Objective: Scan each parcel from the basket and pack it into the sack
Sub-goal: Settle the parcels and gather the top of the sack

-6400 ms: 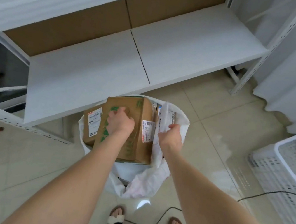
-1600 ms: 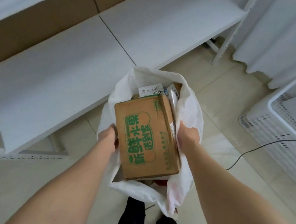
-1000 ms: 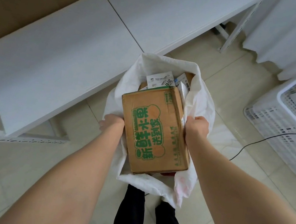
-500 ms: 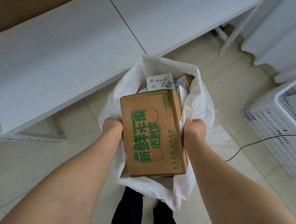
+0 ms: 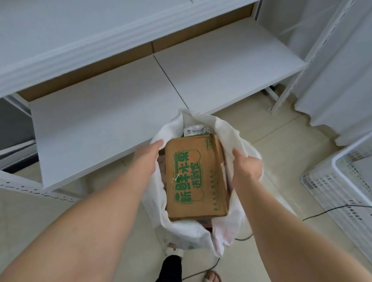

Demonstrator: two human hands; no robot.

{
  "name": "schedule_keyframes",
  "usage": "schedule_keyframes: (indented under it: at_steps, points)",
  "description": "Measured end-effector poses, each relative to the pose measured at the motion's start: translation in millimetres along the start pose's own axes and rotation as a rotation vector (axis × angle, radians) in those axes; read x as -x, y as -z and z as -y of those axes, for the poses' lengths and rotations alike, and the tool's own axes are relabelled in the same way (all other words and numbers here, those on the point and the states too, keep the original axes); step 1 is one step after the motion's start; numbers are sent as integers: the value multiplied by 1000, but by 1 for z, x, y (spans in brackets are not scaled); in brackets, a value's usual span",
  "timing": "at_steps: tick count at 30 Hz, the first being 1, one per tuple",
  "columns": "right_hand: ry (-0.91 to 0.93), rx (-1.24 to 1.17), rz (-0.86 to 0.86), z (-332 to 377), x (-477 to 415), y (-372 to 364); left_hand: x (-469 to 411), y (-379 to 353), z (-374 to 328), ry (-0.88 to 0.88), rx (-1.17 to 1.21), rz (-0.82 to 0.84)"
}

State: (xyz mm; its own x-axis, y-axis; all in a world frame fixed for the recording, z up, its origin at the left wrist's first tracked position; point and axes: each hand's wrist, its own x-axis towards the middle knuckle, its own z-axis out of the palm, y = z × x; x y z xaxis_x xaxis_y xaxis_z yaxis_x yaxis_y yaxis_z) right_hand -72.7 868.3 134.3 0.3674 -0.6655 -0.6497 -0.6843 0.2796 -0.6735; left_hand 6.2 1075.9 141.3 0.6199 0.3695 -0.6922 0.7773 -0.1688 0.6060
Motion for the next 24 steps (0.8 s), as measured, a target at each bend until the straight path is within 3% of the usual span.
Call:
schedule_keyframes:
  at_steps: [4, 7, 12, 15, 20, 24]
  points:
    - [-146, -35, 207, 1, 4, 8, 3, 5, 9, 106, -60, 102]
    - [-100, 47, 197, -2, 5, 3, 4, -1, 17, 118, -72, 87]
    - [5, 4, 166, 0, 5, -3, 4, 6, 6, -14, 83, -7]
    - [2, -25, 223, -12, 0, -2, 14, 7, 23, 139, 110, 164]
    - [-192, -22, 382, -26, -1, 6, 24, -1, 51, 395, 179, 372]
    - [-258, 148, 415, -32, -4, 23, 34, -6, 67, 401, -122, 543]
